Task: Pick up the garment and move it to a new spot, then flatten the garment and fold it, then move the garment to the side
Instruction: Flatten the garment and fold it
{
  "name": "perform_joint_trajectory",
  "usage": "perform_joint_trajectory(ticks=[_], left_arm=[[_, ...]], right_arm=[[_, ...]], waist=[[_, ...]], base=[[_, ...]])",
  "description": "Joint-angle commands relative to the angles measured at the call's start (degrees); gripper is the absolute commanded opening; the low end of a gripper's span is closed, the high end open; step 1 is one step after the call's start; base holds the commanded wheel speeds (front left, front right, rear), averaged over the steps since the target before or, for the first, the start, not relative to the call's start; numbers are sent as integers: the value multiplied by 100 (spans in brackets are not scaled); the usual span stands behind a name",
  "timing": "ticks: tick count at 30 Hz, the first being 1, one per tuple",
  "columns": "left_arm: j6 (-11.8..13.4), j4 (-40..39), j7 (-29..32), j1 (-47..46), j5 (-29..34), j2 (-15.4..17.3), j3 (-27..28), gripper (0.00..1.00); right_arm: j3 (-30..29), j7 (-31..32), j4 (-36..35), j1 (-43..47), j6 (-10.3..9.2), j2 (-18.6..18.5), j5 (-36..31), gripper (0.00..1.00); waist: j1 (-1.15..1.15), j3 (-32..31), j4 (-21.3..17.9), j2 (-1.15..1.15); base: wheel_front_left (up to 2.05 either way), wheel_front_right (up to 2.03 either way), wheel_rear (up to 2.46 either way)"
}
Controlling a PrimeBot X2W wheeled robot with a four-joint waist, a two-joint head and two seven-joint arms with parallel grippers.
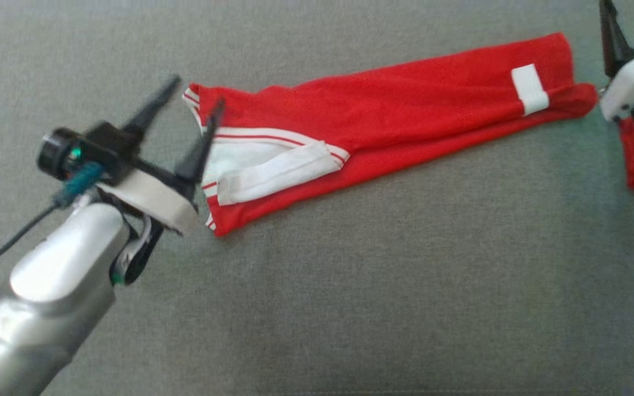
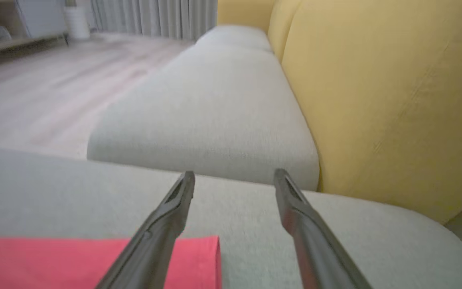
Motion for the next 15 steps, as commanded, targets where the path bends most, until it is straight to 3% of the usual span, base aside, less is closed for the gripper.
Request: perform_joint_trajectory(ticks=[1,5,8,10,15], left_arm=[[239,-144,-285,-128,-170,87,566,100],[619,-325,-495,215,-415,-37,1261,100],[846,-639,-514,584,-347,-192,1918,100],[888,-752,-516,750,-267,-264,2125,100],[927,-1085,-518,1708,262,-643,2846,100]], right_arm=[[-136,-255,-256,-41,-5,156,160,100],[-720,-416,-749,160,-5,557,537,100],[-1206,-425,-1502,536,-5,847,514,100],[-1390,-426,-1755,723,-5,966,469,100],[-2126,-428,-2909,1858,-5,1712,1,100]], waist=[[0,-247,-104,0],[0,-481,-206,0],[0,-598,-244,0],[0,-637,-250,0],[0,-803,-283,0]], base=[[0,0,0],[0,0,0],[0,0,0],[0,0,0],[0,0,0]])
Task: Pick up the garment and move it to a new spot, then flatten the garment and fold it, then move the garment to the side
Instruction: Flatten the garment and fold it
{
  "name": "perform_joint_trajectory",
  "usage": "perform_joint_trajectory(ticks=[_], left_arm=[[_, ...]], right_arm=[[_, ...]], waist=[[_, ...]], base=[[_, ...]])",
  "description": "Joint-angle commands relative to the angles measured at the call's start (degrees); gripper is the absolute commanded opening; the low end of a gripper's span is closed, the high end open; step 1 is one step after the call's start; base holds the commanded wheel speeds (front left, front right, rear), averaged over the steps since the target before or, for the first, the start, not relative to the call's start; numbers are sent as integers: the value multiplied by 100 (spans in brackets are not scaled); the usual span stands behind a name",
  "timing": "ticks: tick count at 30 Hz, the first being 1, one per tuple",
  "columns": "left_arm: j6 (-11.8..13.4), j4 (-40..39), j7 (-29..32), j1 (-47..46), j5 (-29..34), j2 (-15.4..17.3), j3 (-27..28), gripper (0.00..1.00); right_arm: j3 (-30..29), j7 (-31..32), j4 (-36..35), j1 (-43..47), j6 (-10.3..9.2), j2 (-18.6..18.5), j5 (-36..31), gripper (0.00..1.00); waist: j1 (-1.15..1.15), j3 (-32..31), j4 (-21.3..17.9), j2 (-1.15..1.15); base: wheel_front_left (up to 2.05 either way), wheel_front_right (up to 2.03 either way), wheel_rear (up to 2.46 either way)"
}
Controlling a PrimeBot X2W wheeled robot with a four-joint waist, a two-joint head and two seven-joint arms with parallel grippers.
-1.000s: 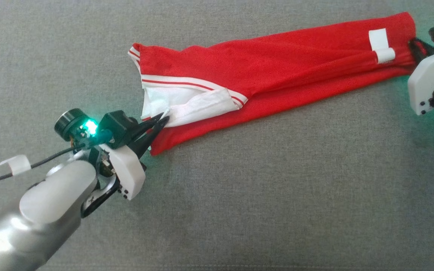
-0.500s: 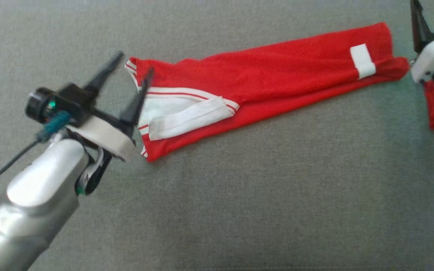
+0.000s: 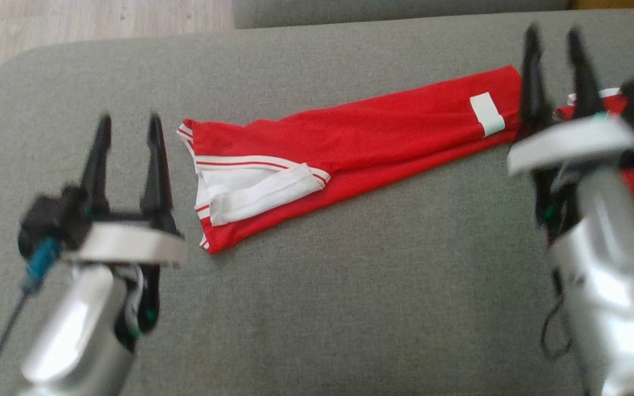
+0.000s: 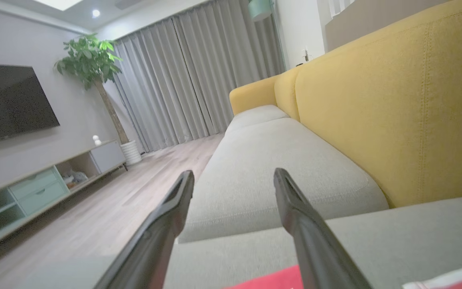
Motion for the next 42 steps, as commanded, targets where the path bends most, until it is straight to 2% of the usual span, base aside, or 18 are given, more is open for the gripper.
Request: perform_joint_trajectory(ticks=[1,5,9,17,19,22,25,35,42], left_arm=[[17,-174,-28,61,131,60,382,100],[-62,-194,-28,689,575,-321,781,100],[-217,-107,-28,1092,1000,-637,1158,100],[-681,-68,-29,1277,1516,-1136,1742,100],[-792,-63,-29,1200,1624,-1222,1814,100],[-995,-45,-29,1027,1818,-1374,1927,100],[-1135,-47,-29,950,1946,-1491,1988,100],[-1491,-5,-29,739,2211,-1724,2116,100],[-1596,80,-29,650,2300,-1806,2161,100]], right_arm=[[9,-51,-430,206,-5,155,-272,100],[-138,-51,-1154,1245,-5,412,-836,100],[-202,-52,-1512,1902,-5,484,-1036,100],[-50,-52,-1573,2080,-5,492,-852,100],[-152,-52,-1453,1917,-5,493,-963,100],[-535,45,-1048,1385,-5,493,-838,100],[-1009,198,-601,951,-5,493,-1064,100],[-3150,541,937,-83,-5,493,-2593,100],[-3859,568,1677,-431,-5,494,-3218,100]], waist=[[1,-64,-1,0],[1,-113,22,0],[1,-111,35,0],[1,104,113,0],[1,237,160,0],[1,513,275,0],[1,658,369,0],[1,994,628,0],[1,1111,688,0]], base=[[0,0,0],[0,0,0],[0,0,0],[0,0,0],[0,0,0],[0,0,0],[0,0,0],[0,0,0],[0,0,0]])
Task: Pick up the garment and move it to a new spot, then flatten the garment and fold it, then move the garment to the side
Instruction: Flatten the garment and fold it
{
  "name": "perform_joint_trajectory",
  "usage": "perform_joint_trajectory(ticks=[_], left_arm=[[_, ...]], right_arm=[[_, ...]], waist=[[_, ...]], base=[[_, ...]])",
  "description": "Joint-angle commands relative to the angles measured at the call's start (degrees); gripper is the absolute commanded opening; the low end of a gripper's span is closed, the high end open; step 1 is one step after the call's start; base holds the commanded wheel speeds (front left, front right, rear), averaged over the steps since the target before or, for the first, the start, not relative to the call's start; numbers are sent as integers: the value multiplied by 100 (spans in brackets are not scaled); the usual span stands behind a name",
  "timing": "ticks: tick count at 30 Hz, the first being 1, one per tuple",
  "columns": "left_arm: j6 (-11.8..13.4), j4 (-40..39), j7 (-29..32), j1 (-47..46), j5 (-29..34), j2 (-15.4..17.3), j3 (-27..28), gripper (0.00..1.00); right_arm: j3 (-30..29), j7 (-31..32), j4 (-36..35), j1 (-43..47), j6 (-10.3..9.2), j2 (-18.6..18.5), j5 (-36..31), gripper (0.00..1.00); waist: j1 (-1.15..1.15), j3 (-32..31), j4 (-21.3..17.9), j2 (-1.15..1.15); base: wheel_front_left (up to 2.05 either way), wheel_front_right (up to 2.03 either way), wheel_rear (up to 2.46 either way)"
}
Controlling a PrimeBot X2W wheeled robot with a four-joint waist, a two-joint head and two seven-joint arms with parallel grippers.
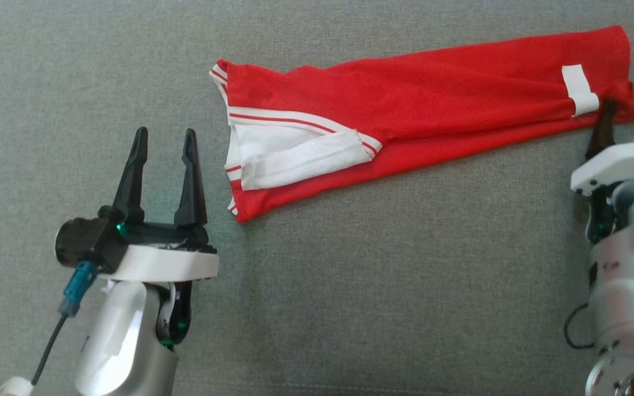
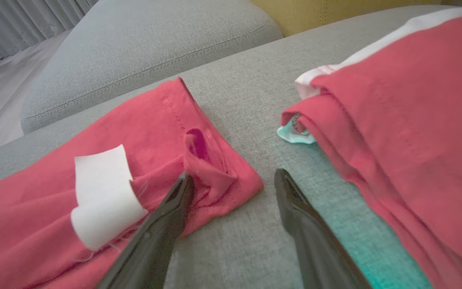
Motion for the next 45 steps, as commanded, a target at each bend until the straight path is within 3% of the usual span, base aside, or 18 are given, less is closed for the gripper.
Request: perform_joint_trajectory(ticks=[1,3,4,10,16,21,29,34,45], left_arm=[[-29,-140,-29,-167,67,36,251,100],[-52,-112,-29,-188,96,24,287,100],[-62,-95,-29,-195,113,20,309,100],[-98,-42,-29,-140,203,-2,436,100],[-128,-14,-29,41,252,-28,533,100],[-151,-8,-29,166,293,-40,599,100],[-147,-71,-29,335,360,-51,669,100],[-157,-94,-29,351,359,-64,647,100],[-155,72,-29,419,280,-96,491,100]], right_arm=[[130,16,-1,-174,-5,38,-47,100],[147,-44,251,-285,-5,38,-86,9],[159,-105,343,-323,-5,38,-113,0],[198,-473,533,-384,-5,38,-217,0],[468,-603,489,-220,-5,38,220,0],[896,-609,-18,175,-5,38,824,0],[923,-598,-1033,1072,-5,38,1287,0],[967,-439,-1503,1287,-5,38,1476,0],[2137,-267,-2179,1338,-5,38,2022,0]], waist=[[0,7,0,0],[0,12,-13,0],[0,-1,-26,0],[0,-211,-189,0],[0,-536,-478,0],[0,-766,-716,0],[0,-988,-934,0],[0,-1009,-913,0],[0,-1274,-544,0]], base=[[0,0,0],[0,0,0],[0,0,0],[0,0,0],[0,0,0],[0,0,0],[0,0,0],[0,0,0],[0,0,0]])
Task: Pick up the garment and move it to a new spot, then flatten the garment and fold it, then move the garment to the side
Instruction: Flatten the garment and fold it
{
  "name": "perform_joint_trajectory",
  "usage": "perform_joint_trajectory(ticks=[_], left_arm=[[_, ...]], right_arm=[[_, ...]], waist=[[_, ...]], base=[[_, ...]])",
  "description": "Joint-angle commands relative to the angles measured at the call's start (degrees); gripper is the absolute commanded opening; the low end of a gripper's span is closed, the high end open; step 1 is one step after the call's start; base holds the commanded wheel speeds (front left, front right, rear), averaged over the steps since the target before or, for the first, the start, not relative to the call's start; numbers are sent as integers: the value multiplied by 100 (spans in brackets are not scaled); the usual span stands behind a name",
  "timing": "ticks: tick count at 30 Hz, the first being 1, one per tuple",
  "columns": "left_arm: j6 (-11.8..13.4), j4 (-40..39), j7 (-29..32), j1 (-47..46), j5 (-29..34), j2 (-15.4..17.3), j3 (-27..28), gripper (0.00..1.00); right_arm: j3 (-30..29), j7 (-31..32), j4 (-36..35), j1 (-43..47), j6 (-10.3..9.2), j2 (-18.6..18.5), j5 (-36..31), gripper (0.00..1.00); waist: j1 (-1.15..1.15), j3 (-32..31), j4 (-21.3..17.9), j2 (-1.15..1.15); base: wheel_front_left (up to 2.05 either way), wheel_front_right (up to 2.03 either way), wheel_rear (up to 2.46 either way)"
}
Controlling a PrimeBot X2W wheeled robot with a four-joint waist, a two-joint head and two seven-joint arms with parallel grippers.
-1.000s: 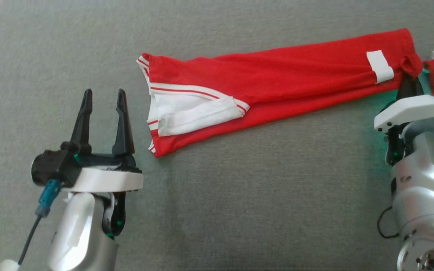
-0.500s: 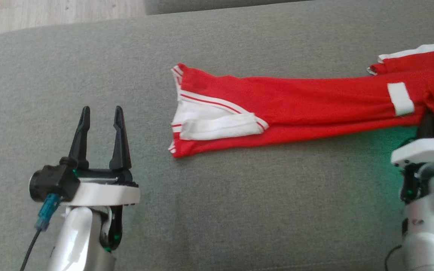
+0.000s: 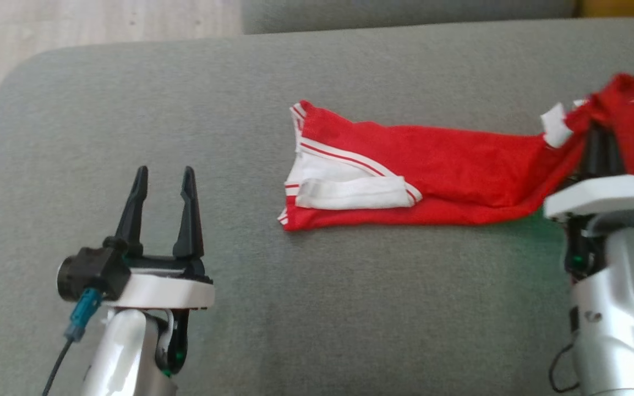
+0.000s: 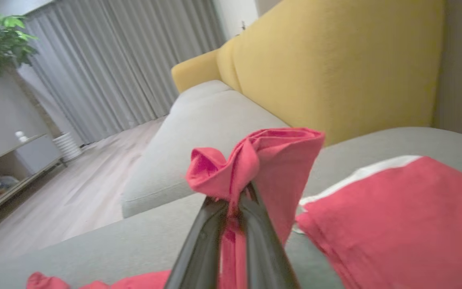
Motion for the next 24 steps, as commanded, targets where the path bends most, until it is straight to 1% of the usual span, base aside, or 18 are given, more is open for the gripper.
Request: perform_joint_trajectory(ticks=[1,8,13,16,19,23,24], left_arm=[[1,-137,-29,-12,-43,25,165,100],[37,-78,-29,105,-119,14,48,100],[66,-63,-29,188,-176,10,-70,100],[87,-68,-29,199,-208,9,-123,100],[101,-67,-29,190,-245,9,-195,100],[126,-65,-29,170,-313,8,-295,100],[147,-75,-29,153,-350,8,-341,100]], right_arm=[[293,9,-255,-124,-5,-7,67,0],[1698,212,-762,30,-5,-7,639,0],[2572,310,-796,46,-5,-7,986,0],[2984,359,-555,0,-5,-7,1304,0],[3349,365,-192,-83,-5,-7,1386,0],[3656,292,375,-222,-5,-7,1304,0],[3667,194,667,-291,-5,-7,1249,0]], waist=[[0,-107,131,0],[0,-372,639,0],[0,-422,1003,0],[0,-419,1214,0],[0,-381,1410,0],[0,-281,1630,0],[0,-219,1725,0]], base=[[0,0,0],[0,0,0],[0,0,0],[0,0,0],[0,0,0],[0,0,0],[0,0,0]])
